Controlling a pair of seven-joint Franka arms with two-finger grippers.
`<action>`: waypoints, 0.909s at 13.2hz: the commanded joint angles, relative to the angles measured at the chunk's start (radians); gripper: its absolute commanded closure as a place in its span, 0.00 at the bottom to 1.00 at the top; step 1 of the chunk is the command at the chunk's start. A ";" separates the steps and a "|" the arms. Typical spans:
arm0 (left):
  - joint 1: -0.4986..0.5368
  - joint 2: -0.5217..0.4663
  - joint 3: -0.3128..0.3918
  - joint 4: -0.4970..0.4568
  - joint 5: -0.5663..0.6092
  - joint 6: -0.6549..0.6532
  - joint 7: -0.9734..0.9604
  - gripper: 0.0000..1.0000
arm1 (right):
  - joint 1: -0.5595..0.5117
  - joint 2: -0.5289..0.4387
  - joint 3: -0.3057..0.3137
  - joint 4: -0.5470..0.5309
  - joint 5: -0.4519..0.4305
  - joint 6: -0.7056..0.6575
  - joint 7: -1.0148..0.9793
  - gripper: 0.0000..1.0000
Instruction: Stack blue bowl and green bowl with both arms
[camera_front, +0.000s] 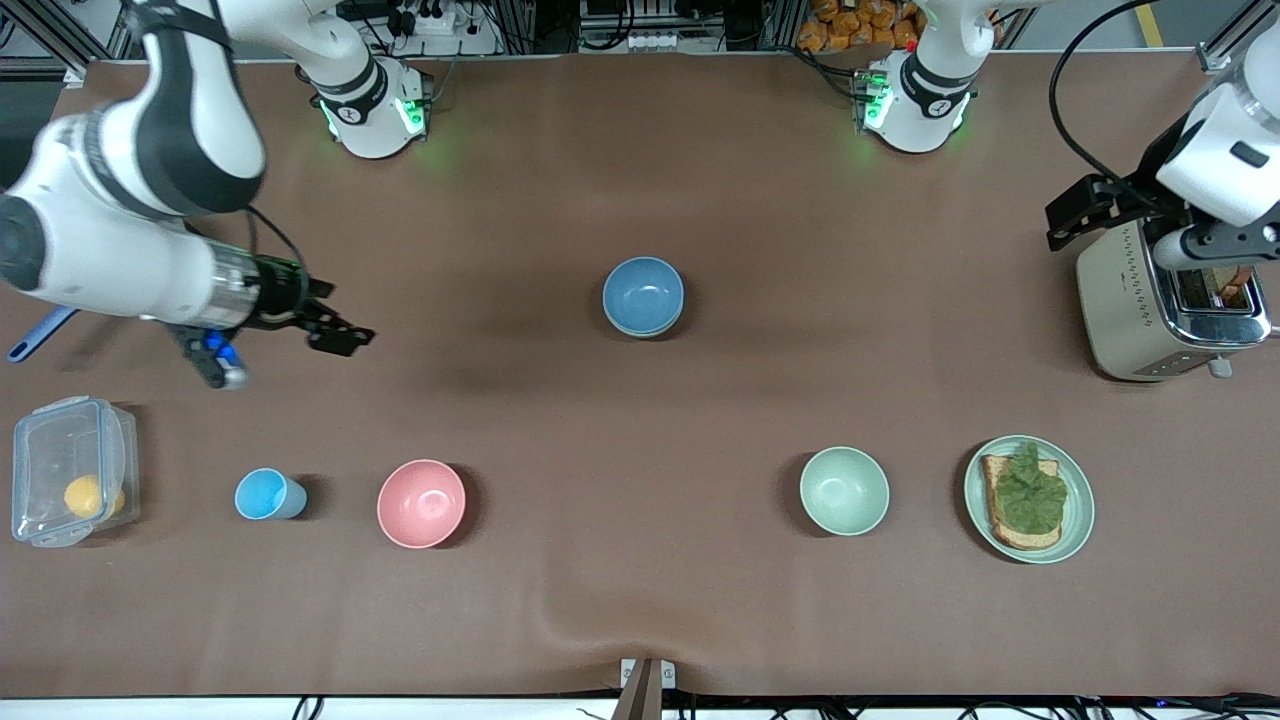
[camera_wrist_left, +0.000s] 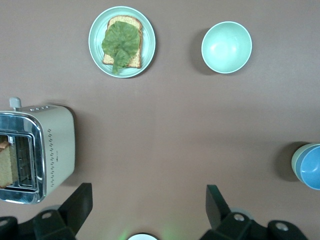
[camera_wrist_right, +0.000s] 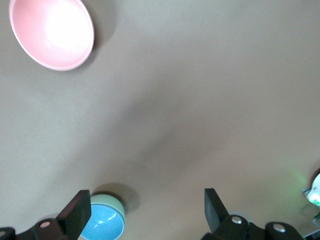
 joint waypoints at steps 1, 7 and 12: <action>-0.051 -0.029 0.066 -0.020 -0.022 -0.008 0.062 0.00 | 0.002 0.002 -0.033 0.079 -0.098 -0.045 -0.072 0.00; -0.074 -0.052 0.128 -0.032 -0.075 0.005 0.079 0.00 | -0.225 -0.065 0.037 0.161 -0.124 -0.039 -0.522 0.00; -0.073 -0.043 0.131 -0.028 -0.031 0.003 0.079 0.00 | -0.460 -0.133 0.339 0.181 -0.270 -0.022 -0.571 0.00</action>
